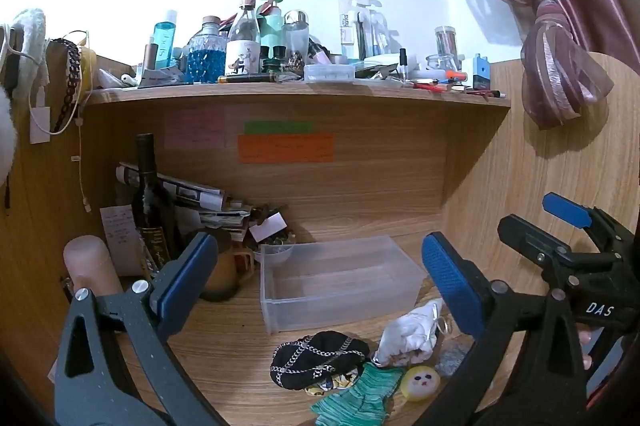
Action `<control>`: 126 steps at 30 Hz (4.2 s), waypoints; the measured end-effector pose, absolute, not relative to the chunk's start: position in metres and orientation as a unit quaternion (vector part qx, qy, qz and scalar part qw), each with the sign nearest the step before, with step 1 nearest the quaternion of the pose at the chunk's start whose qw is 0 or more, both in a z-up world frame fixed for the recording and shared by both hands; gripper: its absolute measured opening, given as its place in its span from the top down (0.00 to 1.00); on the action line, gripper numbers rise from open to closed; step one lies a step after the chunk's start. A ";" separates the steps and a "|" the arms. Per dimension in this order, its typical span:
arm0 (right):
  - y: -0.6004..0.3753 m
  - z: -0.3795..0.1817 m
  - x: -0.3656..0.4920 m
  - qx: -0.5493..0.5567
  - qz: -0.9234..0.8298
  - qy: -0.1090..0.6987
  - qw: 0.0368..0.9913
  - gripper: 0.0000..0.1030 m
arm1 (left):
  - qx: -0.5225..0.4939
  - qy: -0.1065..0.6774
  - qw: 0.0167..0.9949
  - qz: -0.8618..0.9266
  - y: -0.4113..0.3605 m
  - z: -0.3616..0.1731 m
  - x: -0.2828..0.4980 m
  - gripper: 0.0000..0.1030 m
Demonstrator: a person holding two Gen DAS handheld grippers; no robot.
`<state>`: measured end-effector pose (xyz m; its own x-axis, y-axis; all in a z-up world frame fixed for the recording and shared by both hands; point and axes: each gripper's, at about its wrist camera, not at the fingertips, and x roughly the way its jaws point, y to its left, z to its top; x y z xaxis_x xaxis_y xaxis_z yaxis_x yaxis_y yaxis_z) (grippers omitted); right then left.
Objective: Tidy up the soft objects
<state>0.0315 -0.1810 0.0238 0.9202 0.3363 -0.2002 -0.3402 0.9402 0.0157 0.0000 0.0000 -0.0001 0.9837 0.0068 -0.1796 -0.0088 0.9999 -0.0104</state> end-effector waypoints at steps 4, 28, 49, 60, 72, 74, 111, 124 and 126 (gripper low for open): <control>-0.181 0.025 0.032 -0.011 0.172 0.100 0.980 0.00 | -0.002 0.091 0.996 0.005 -0.001 0.000 0.001 0.00; -0.174 0.029 0.022 -0.029 0.173 0.084 0.981 0.00 | -0.007 0.073 0.997 0.007 0.003 0.007 -0.003 0.00; -0.173 0.029 0.023 -0.024 0.171 0.085 0.981 0.00 | -0.006 0.072 0.997 0.008 0.002 0.006 -0.003 0.00; -0.171 0.028 0.022 -0.023 0.174 0.086 0.981 0.00 | -0.010 0.076 0.997 0.006 0.003 0.004 -0.001 0.00; -0.170 0.028 0.022 -0.023 0.173 0.087 0.981 0.00 | -0.008 0.073 0.997 0.005 0.004 0.004 -0.001 0.00; -0.171 0.028 0.022 -0.023 0.174 0.087 0.981 0.00 | -0.008 0.073 0.997 0.004 0.004 0.004 -0.001 0.00; -0.194 -0.054 0.064 -0.024 0.170 0.261 0.950 0.01 | -0.027 0.246 0.968 -0.038 0.017 -0.085 0.046 0.14; -0.216 -0.105 0.069 -0.008 0.147 0.366 0.919 0.12 | -0.051 0.368 0.925 -0.079 -0.006 -0.155 0.063 0.19; -0.219 -0.112 0.073 -0.002 0.149 0.382 0.912 0.18 | -0.046 0.384 0.918 -0.082 -0.012 -0.164 0.065 0.19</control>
<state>0.0727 -0.2188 -0.1118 0.6629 0.2710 -0.6979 -0.2740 0.9553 0.1108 0.0653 -0.0123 -0.1637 0.6913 -0.1850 -0.6985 0.1149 0.9825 -0.1465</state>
